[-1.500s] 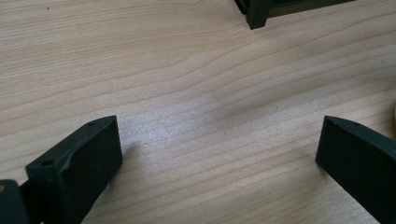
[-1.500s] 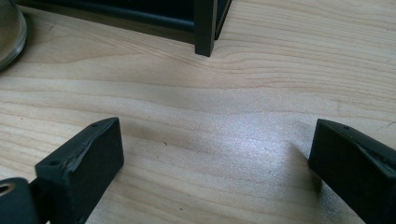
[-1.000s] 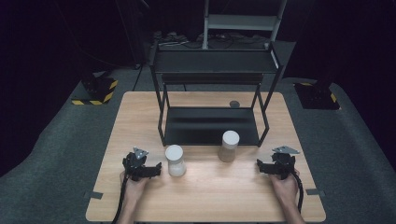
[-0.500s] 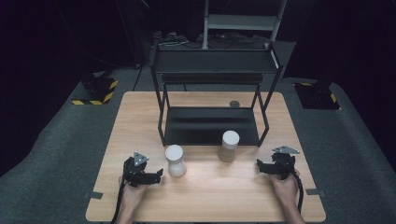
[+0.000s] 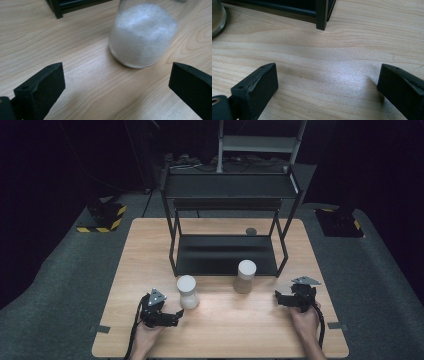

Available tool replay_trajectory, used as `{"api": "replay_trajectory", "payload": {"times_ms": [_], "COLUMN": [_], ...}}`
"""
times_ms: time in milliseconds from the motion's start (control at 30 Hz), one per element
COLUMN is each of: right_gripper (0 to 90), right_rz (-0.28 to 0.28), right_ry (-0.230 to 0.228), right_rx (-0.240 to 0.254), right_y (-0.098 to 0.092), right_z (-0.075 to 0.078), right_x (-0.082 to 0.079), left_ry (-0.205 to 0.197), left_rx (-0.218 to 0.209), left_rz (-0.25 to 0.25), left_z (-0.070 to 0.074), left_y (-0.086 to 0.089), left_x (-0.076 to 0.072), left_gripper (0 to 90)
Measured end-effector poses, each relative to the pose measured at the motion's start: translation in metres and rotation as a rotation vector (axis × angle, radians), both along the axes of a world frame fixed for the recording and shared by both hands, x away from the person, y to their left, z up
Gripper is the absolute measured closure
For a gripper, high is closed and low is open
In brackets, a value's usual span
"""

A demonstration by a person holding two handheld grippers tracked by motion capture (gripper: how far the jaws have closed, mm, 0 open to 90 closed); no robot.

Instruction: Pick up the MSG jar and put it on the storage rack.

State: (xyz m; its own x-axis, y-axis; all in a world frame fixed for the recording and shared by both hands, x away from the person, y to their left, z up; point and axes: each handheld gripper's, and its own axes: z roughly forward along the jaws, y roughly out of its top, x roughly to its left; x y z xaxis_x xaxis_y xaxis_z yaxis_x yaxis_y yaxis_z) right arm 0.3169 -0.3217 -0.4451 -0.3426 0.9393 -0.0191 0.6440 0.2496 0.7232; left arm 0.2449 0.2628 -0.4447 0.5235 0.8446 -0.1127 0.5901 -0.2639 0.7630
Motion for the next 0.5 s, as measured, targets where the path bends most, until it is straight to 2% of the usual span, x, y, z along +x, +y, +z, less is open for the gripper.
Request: {"api": "replay_trajectory", "payload": {"times_ms": [500], "right_gripper": [2.4], "right_rz": [0.0], "right_ry": [0.0], "right_rx": [0.0], "right_y": [0.0], "right_z": [0.0], "right_x": [0.0], "left_ry": [-0.038], "left_rx": [-0.036], "left_rz": [-0.023], "left_z": [-0.004], "left_y": [-0.014], "left_x": [0.004], "left_gripper": [3.3]}}
